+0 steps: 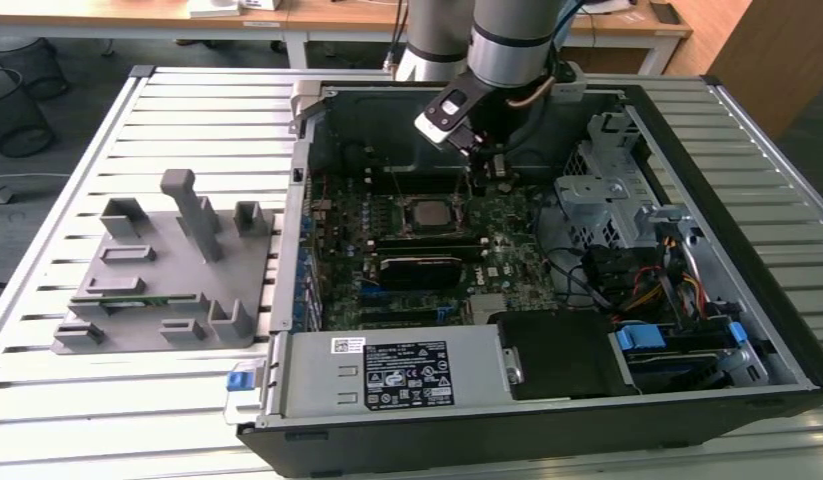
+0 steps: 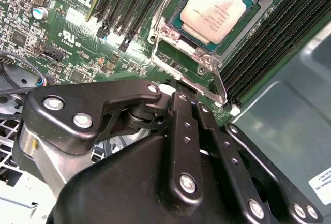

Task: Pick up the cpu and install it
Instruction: 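Close the cpu cover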

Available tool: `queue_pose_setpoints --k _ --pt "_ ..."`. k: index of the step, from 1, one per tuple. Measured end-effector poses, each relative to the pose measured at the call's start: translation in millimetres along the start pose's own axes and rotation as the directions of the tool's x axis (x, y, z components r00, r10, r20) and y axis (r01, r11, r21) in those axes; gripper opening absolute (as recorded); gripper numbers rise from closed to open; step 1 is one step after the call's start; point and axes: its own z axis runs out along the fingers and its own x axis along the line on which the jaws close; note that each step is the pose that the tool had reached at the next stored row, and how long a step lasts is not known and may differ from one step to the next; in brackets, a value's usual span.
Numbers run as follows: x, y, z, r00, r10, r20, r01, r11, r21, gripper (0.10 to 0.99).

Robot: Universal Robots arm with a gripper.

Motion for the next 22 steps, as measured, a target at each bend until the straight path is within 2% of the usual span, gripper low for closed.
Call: queue_pose_setpoints --k 22 --pt "0.5 -10.4 1.5 1.0 0.0 0.0001 0.0 1.0 0.0 0.106"
